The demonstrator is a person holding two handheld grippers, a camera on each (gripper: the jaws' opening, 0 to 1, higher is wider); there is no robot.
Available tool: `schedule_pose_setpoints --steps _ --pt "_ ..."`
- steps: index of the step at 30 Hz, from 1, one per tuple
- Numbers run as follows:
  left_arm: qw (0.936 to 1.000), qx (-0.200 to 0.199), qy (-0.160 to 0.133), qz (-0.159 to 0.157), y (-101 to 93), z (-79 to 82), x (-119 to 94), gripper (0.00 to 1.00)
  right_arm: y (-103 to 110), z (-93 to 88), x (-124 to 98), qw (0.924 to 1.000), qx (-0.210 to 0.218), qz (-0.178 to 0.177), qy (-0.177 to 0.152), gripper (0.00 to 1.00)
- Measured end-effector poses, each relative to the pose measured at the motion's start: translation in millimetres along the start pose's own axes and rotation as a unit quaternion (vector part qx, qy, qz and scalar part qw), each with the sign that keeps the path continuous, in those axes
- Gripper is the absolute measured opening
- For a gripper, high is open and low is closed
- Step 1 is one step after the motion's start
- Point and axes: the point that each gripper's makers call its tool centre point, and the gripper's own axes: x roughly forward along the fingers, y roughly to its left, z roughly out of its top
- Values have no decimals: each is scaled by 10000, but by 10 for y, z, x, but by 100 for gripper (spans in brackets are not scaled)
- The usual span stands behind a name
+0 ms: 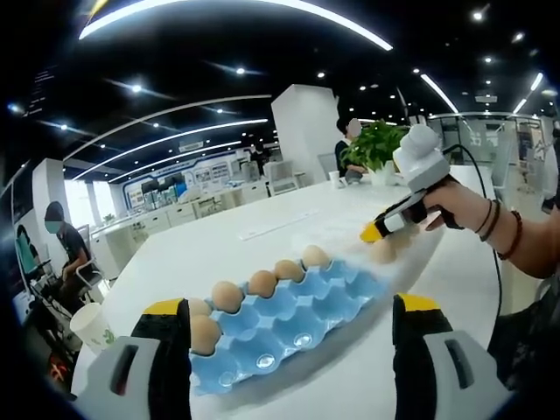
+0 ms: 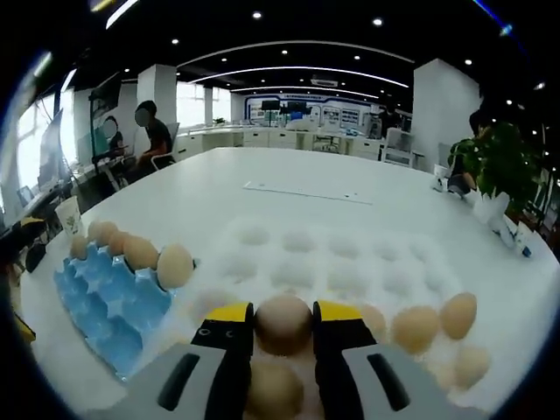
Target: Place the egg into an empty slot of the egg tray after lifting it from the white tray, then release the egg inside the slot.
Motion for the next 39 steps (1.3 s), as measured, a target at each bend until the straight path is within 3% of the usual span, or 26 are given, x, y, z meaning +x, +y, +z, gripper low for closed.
schedule_pose_setpoints --steps 6,8,12,24,28,39 --pt "10000 -33 11 12 -6 -29 1 98 -5 35 -83 9994 174 120 -281 27" --pt "10000 -24 25 -12 -26 -35 3 98 -21 127 -109 9984 166 79 -539 27" --pt "10000 -34 14 -26 -49 -27 7 98 -35 204 -155 9972 233 53 -715 27" --pt "10000 -42 9 20 -35 -30 -21 98 1 247 -186 9964 260 126 -800 27" --pt "10000 -53 1 37 -23 -32 -29 98 112 282 -190 9954 286 353 -839 27" --pt "10000 -56 13 64 -4 -33 -48 98 303 341 -178 9944 190 574 -872 27"
